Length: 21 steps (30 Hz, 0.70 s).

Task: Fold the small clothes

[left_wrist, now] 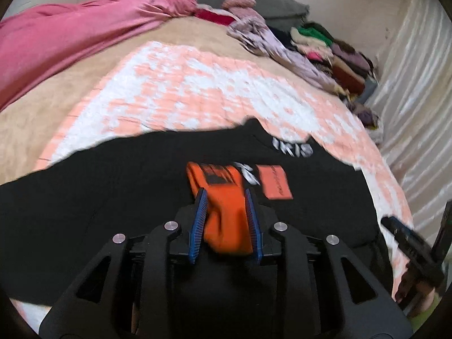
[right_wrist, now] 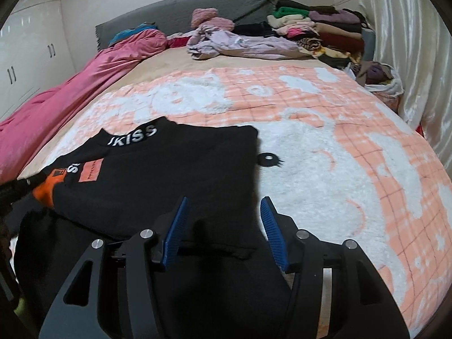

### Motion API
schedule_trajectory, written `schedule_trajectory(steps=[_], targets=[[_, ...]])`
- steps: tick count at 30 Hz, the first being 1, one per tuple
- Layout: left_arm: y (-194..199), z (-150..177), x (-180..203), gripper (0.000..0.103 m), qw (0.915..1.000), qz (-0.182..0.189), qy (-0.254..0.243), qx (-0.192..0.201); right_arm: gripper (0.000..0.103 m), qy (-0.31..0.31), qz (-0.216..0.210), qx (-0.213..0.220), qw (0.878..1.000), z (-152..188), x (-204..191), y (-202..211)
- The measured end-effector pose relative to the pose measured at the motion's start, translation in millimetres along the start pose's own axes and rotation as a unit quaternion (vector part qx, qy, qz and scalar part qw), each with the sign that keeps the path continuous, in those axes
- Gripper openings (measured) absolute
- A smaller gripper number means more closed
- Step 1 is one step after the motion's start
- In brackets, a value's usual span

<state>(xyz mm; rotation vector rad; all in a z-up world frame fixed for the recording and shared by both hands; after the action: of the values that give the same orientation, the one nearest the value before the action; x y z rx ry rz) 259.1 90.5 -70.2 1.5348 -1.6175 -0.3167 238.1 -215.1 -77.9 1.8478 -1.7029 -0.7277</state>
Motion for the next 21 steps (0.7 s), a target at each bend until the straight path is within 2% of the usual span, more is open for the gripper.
schedule_trajectory(steps=[6, 10, 12, 14, 17, 18, 21], targets=[[12, -9, -12, 0.019, 0.9996, 0.002, 0.019, 0.021, 0.052, 0.007, -0.01, -0.003, 1.0, -2, -11, -5], [12, -2, 17, 0.019, 0.9993, 0.011, -0.028, 0.024, 0.052, 0.013, -0.018, 0.0, 1.0, -8, -20, -6], [7, 5, 30, 0.023, 0.9985, 0.01, -0.05, 0.019, 0.052, 0.013, -0.022, 0.002, 1.0, -11, -24, -7], [-7, 15, 38, 0.031, 0.9975, -0.004, -0.071, 0.003, 0.052, 0.014, -0.029, -0.001, 0.999, -12, -30, -10], [-33, 33, 34, 0.04, 0.9946, -0.036, -0.088, -0.041, 0.052, 0.025, -0.032, -0.011, 0.999, -10, -37, -17], [-42, 40, 29, 0.041, 0.9921, -0.049, -0.094, -0.066, 0.052, 0.027, -0.033, -0.02, 0.999, -7, -39, -21], [-46, 42, 25, 0.041, 0.9914, -0.05, -0.094, -0.076, 0.052, 0.016, -0.026, -0.066, 0.997, 9, -33, -39]])
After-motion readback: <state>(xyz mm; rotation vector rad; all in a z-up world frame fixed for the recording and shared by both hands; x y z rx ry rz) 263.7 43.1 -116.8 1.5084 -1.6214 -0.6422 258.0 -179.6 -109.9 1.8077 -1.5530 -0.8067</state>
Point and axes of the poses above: each gripper's, at about its wrist camera, not at the fingertips, and y roughly against the way its jaws point, x to its right, z to its underside, the point moved 8 cm from there along -y, roughly the way its jaws point, and after that the axes turned 6 degrees about y, right-handed, at the moved point
